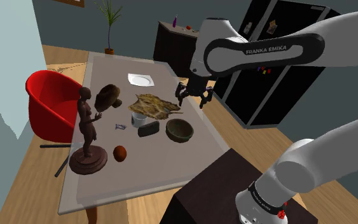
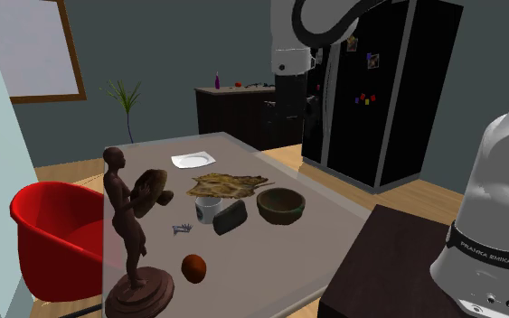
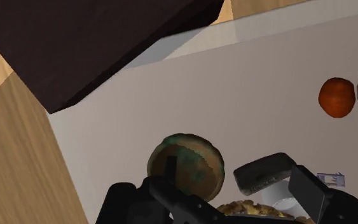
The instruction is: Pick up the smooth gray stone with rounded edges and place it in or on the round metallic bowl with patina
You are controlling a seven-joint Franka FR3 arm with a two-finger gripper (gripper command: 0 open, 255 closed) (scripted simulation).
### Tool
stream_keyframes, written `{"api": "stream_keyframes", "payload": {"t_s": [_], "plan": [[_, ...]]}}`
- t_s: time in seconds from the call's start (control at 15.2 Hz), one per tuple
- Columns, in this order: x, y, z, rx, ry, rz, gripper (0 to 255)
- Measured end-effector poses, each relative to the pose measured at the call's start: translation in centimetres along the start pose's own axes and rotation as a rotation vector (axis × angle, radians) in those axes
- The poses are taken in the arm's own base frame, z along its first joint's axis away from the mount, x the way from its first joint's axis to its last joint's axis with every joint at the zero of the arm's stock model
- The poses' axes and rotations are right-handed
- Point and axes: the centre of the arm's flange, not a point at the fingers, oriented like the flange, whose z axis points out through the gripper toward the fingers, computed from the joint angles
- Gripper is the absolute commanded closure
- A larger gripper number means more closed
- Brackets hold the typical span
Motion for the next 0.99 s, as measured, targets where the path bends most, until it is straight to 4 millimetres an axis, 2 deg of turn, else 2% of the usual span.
{"api": "stream_keyframes", "payload": {"t_s": [0.66,0.99], "plan": [[4.7,-7.9,9.8,-0.020,-0.019,0.309,0],[7.8,-11.2,14.7,-0.030,-0.028,0.464,0]]}}
